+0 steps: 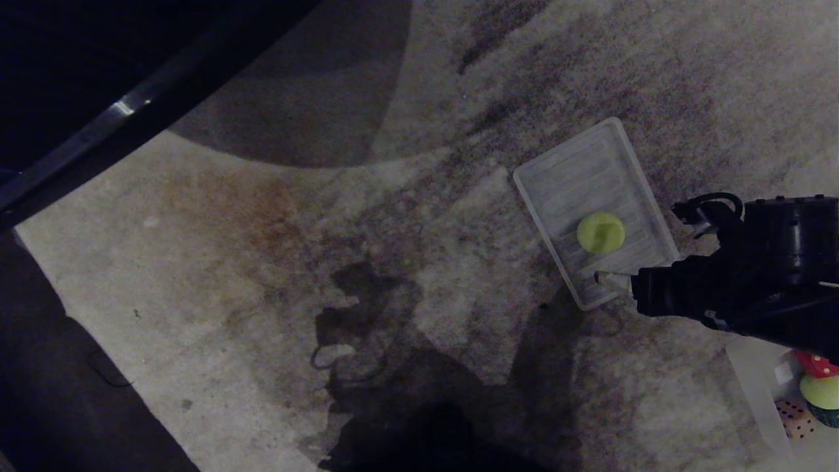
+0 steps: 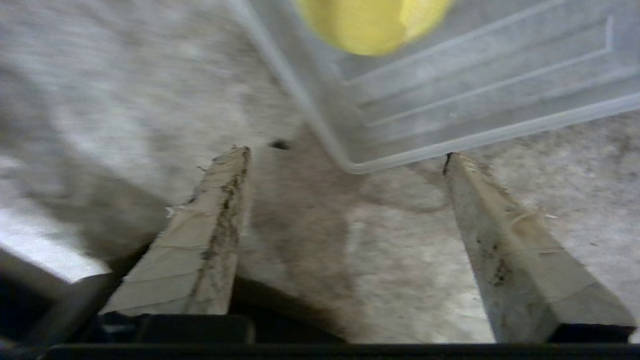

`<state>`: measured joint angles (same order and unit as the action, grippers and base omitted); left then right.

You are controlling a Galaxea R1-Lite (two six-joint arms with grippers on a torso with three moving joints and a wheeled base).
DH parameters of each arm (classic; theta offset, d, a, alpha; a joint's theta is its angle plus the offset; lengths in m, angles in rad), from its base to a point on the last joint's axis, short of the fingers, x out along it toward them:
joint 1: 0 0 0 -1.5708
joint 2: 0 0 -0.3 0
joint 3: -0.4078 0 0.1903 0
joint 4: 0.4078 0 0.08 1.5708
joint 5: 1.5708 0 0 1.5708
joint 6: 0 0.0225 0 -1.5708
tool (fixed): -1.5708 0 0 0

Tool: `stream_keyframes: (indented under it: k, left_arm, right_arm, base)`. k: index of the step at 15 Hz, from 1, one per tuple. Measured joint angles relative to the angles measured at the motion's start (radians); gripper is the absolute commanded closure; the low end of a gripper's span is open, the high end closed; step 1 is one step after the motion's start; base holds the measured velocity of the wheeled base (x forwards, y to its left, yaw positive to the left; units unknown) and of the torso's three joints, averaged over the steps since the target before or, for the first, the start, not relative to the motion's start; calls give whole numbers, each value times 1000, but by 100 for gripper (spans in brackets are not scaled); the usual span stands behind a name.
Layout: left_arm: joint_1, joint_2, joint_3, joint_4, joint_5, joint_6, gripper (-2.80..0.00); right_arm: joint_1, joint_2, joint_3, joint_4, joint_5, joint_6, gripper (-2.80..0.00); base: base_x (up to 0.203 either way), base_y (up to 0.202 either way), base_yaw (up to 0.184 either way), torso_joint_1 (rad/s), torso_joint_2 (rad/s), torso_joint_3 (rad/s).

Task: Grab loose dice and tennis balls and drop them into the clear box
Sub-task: Pick up the ball on the lid

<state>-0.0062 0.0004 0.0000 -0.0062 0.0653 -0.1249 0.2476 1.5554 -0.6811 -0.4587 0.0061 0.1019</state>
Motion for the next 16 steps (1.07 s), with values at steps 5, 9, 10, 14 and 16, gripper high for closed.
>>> stream_keyframes:
  k: [5, 9, 10, 14, 16]
  left_arm:
    - [0, 0, 0, 0, 0, 0, 0]
    - [0, 0, 0, 0, 0, 0, 0]
    - [0, 0, 0, 0, 1, 0, 0]
    - [0, 0, 0, 0, 0, 0, 0]
    - [0, 0, 0, 0, -1, 0, 0]
  right_arm:
    - [-15, 100, -39, -19, -14, -2, -280]
    - [-22, 159, -103, -107, -17, -1, -280]
    - [-26, 179, -115, -156, -26, -1, -280]
    - [-31, 241, -166, -220, -68, -7, -280]
    - [-32, 256, -174, -236, -68, -5, -280]
  base:
    - [0, 0, 0, 0, 0, 0]
    - [0, 0, 0, 0, 0, 0]
    - [0, 0, 0, 0, 0, 0]
    - [0, 0, 0, 0, 0, 0]
    - [0, 0, 0, 0, 0, 0]
